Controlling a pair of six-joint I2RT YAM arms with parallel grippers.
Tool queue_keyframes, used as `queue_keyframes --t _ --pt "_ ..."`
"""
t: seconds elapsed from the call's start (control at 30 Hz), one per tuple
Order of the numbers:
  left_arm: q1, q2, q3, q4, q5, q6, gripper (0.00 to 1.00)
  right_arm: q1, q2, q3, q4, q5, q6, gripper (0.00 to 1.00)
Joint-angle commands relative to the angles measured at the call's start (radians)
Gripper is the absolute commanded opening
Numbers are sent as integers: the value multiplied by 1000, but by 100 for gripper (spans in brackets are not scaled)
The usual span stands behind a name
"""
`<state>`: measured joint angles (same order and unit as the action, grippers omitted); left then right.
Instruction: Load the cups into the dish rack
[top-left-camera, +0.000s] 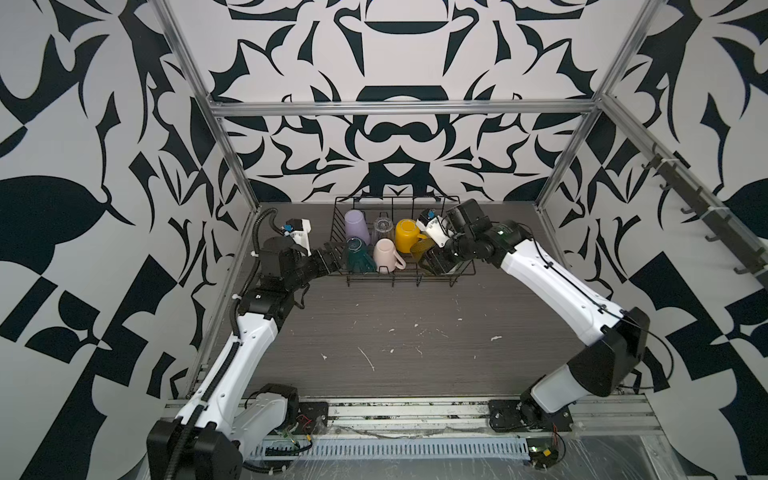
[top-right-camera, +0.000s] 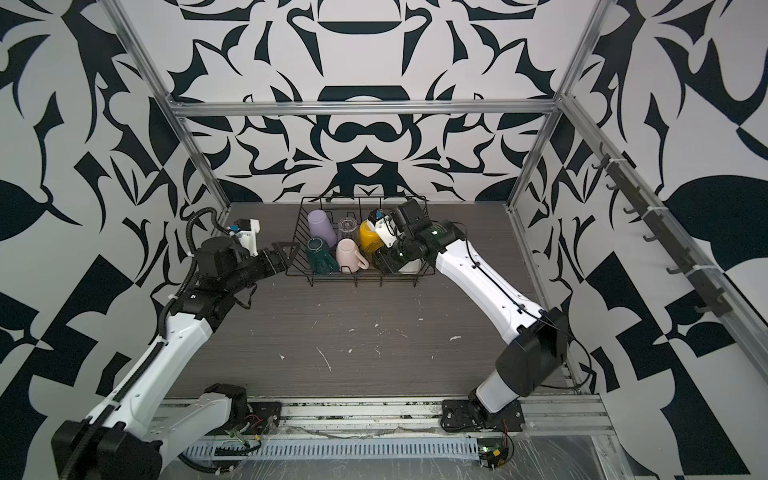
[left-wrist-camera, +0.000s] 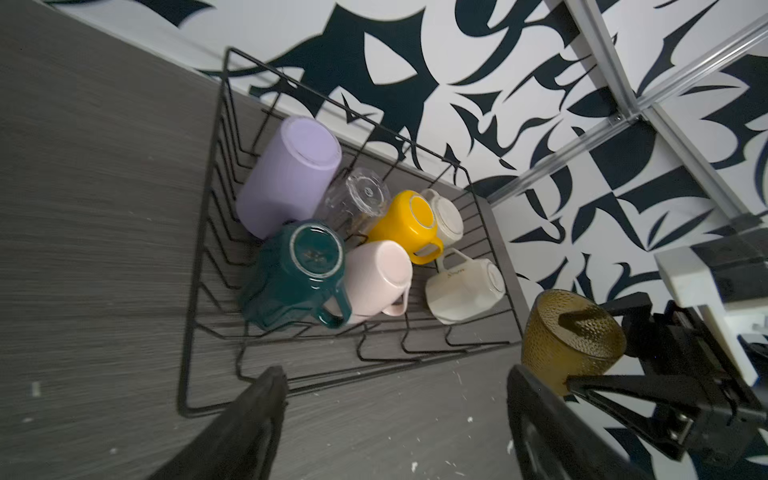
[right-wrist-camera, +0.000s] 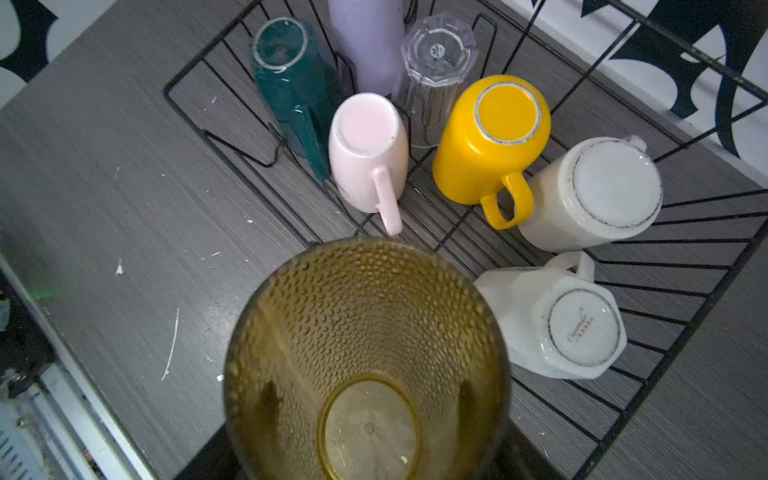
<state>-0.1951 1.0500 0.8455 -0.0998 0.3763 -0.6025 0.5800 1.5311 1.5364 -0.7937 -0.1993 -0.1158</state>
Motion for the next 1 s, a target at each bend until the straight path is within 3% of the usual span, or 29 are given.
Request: queue_keyframes --t 0.0,0.17,0.47,0.97 --pt "3 46 47 57 223 -64 81 39 -58 -30 91 -60 -53 19" --pt "3 117 68 60 394 -92 73 118 -46 -26 57 -32 -117 15" --pt "-2 132 41 51 500 -97 71 194 3 2 36 0 -148 11" --pt "-101 198 52 -105 505 3 68 248 46 43 33 11 -176 11"
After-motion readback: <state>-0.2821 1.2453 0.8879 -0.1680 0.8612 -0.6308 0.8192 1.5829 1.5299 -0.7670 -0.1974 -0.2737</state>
